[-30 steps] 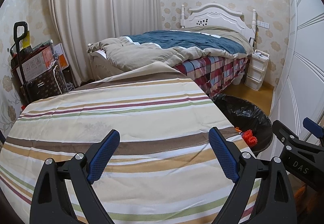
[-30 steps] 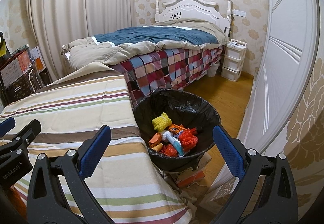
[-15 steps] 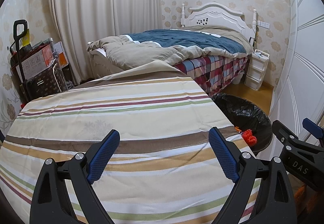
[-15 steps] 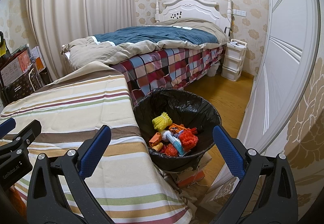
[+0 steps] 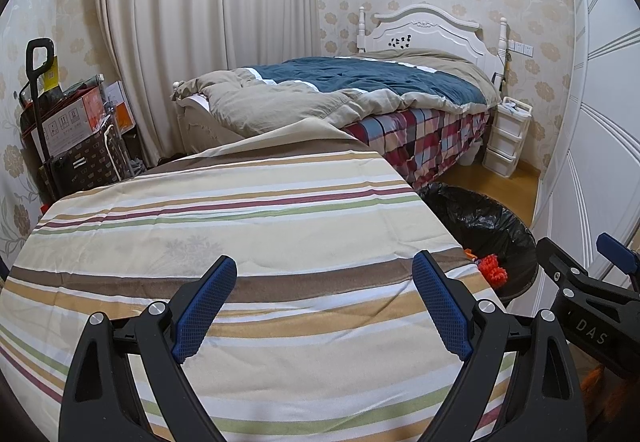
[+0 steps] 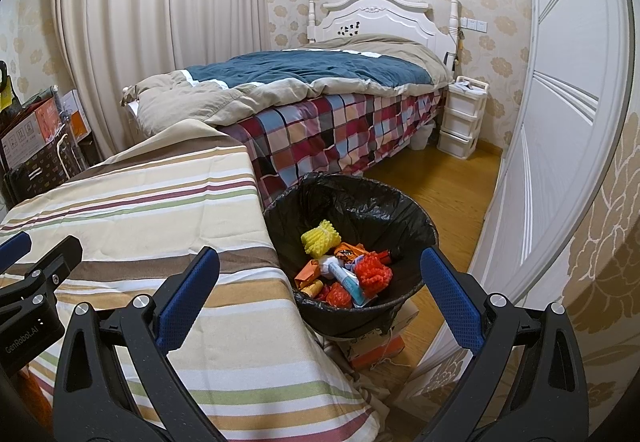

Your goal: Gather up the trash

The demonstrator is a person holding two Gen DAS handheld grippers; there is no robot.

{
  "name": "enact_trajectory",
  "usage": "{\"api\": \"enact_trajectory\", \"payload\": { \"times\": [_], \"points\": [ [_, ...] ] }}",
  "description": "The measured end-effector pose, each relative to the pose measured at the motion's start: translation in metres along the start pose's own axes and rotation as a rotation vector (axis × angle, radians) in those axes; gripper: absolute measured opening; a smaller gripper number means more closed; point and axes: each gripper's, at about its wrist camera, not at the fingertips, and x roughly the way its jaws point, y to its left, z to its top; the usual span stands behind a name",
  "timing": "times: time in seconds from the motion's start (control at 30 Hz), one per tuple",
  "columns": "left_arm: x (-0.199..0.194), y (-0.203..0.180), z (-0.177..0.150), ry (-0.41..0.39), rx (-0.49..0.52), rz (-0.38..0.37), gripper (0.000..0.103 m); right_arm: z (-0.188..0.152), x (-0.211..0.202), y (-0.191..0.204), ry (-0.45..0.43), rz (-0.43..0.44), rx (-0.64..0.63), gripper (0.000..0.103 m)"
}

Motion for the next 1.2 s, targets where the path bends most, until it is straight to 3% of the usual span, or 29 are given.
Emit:
{"api": "enact_trajectory", "payload": {
  "times": [1.2],
  "points": [
    [-0.006,-0.01,-0.007,-0.004,-0.01,0.016,0.089,-0.002,-0.001,0.003,0.005,0.001,-0.004,0.098]
  ]
}}
